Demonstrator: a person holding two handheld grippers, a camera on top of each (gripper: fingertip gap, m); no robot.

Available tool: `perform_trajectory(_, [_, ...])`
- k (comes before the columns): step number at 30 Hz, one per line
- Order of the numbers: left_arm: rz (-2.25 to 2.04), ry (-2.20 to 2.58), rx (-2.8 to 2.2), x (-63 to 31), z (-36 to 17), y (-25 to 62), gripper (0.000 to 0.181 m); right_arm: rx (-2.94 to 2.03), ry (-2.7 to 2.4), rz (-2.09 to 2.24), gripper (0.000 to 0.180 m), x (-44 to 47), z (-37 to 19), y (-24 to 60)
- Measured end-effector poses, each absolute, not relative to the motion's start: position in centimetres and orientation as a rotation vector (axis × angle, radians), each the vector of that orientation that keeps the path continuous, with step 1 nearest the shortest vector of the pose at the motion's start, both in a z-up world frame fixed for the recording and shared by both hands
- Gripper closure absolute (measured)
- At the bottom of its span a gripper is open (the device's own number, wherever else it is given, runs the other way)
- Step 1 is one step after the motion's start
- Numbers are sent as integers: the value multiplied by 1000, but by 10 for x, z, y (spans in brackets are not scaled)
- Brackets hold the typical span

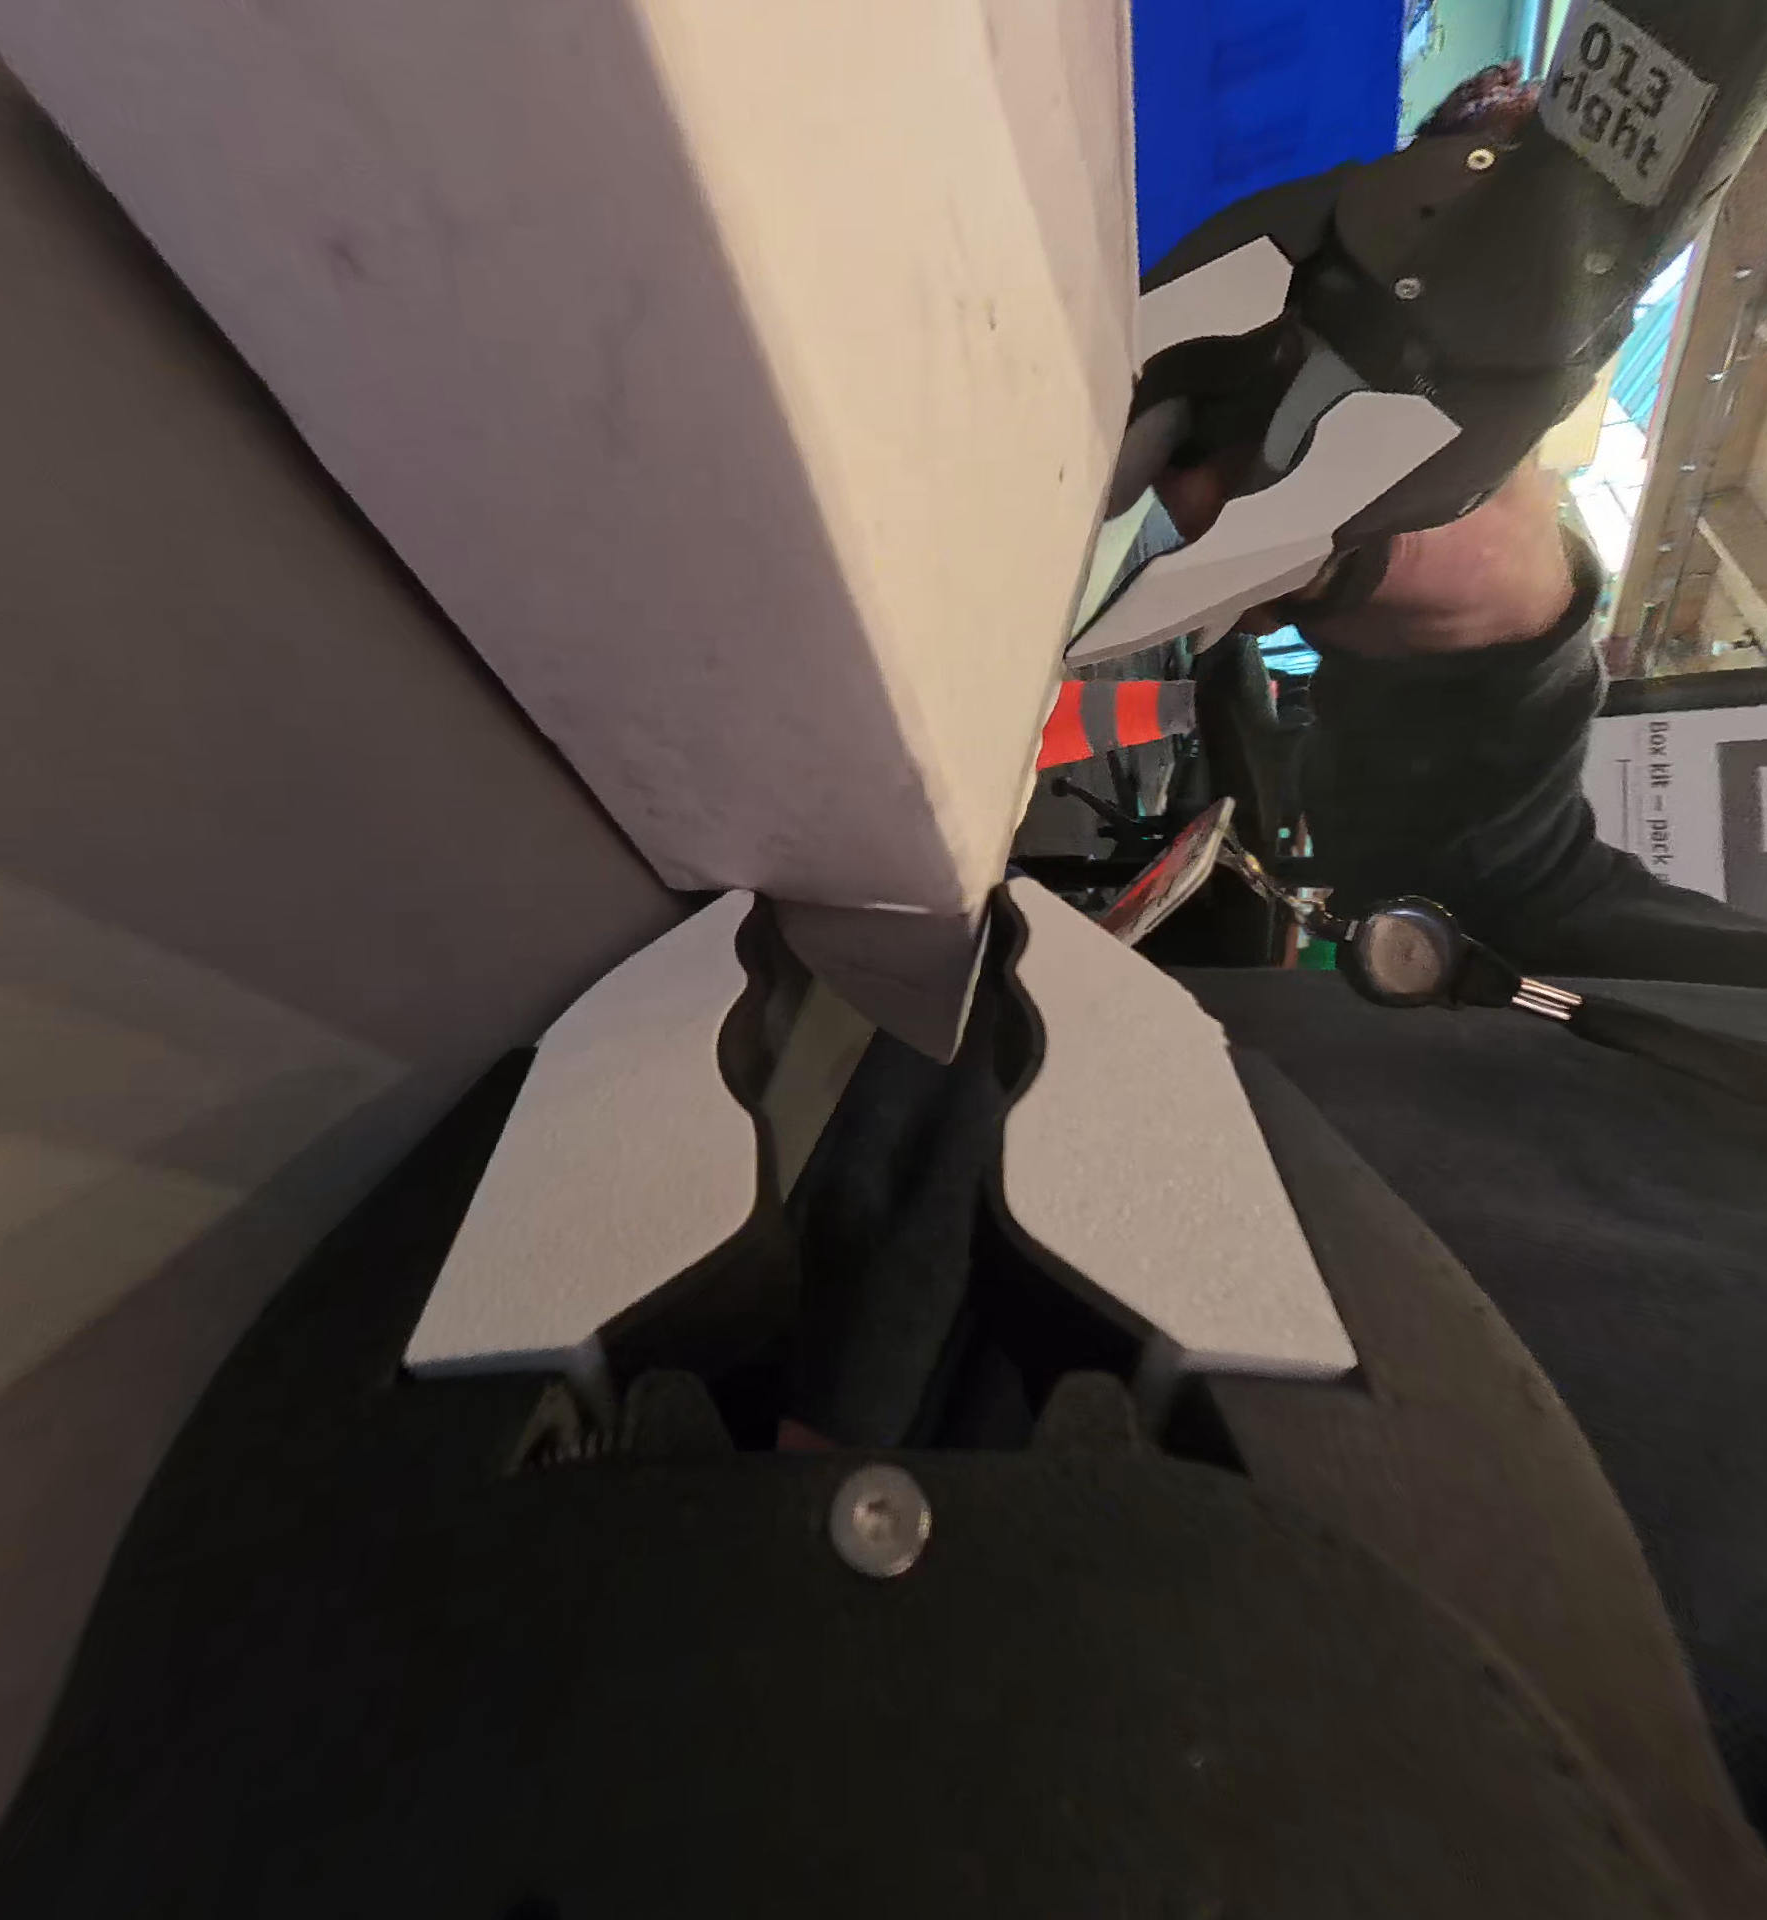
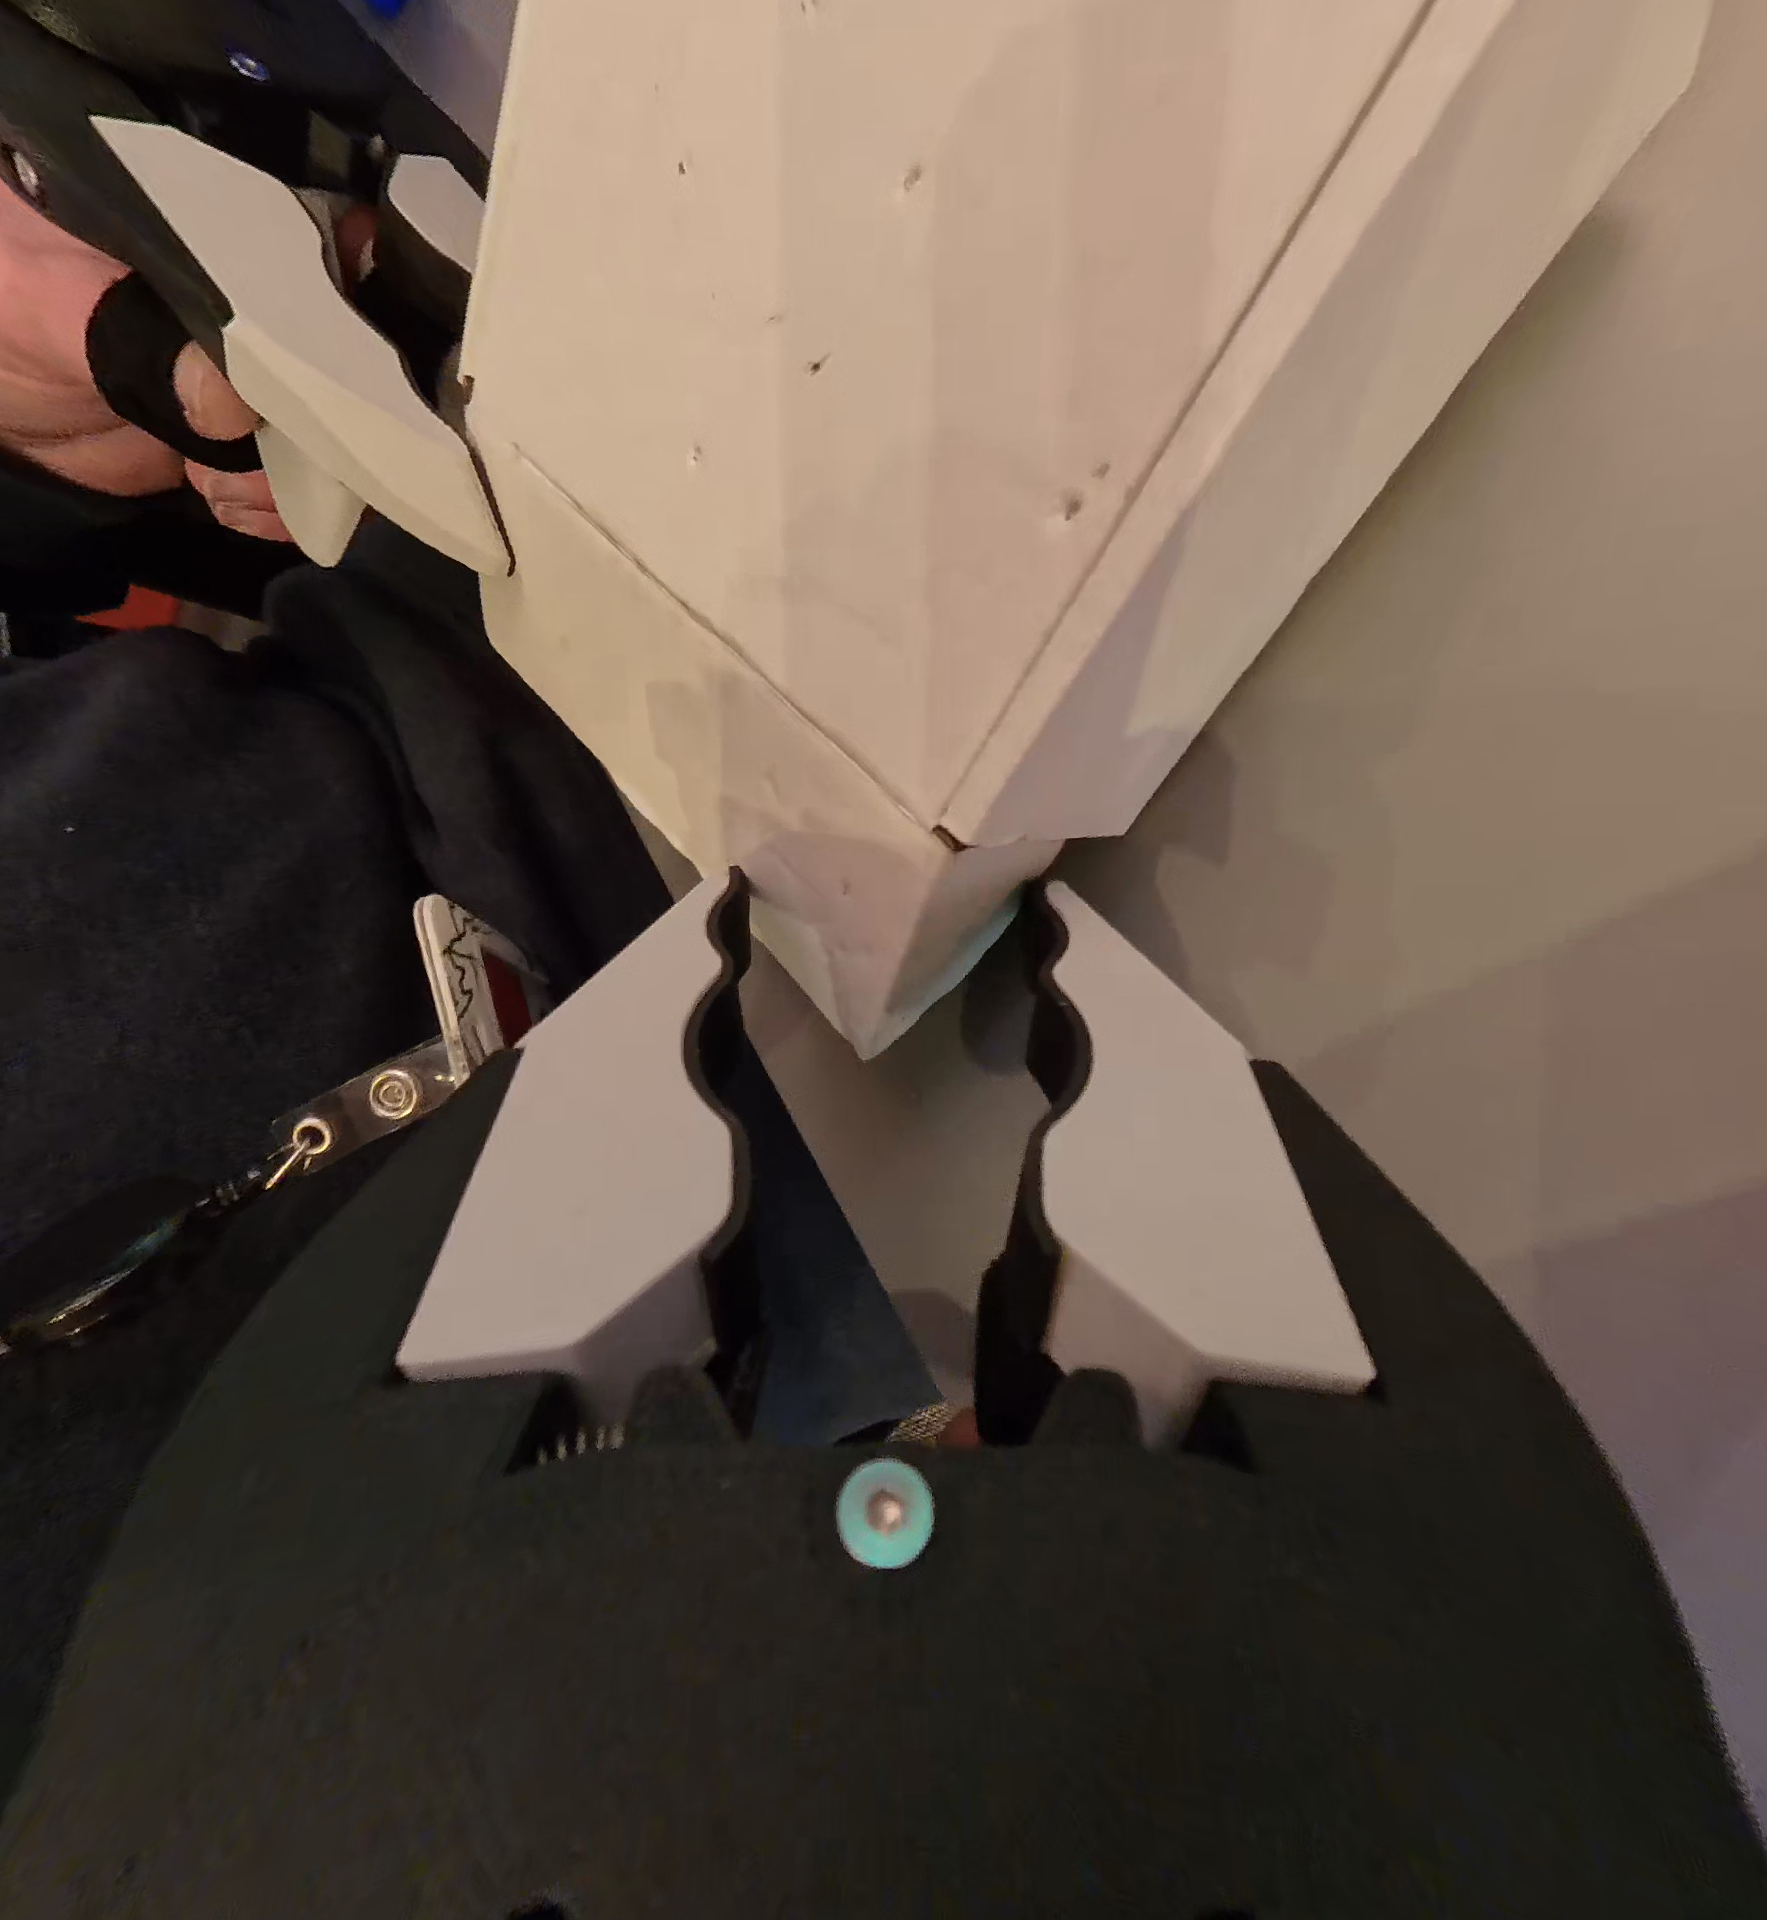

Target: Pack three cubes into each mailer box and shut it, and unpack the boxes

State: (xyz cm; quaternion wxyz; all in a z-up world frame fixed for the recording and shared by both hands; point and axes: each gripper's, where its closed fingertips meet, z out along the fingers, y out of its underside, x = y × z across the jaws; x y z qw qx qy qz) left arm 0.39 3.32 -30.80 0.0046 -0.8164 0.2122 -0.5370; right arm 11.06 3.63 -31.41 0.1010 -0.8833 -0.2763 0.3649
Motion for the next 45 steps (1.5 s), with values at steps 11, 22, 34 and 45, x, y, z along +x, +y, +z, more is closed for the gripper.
perform_trajectory(11, [-1363,897,-2459,2,-312,35,137,-2601,-990,805,120,118,-314,40])
perform_trajectory(22, [-1085,1114,-2383,-6,-317,34,123,-2478,-1210,613,106,119,-311,55])
perform_trajectory(34, [-803,1304,-2337,-16,-326,48,136,-2443,-1342,555,133,108,-319,65])
perform_trajectory(45, [-754,1266,-2334,-34,-324,44,118,-2438,-1340,609,133,100,-314,66])
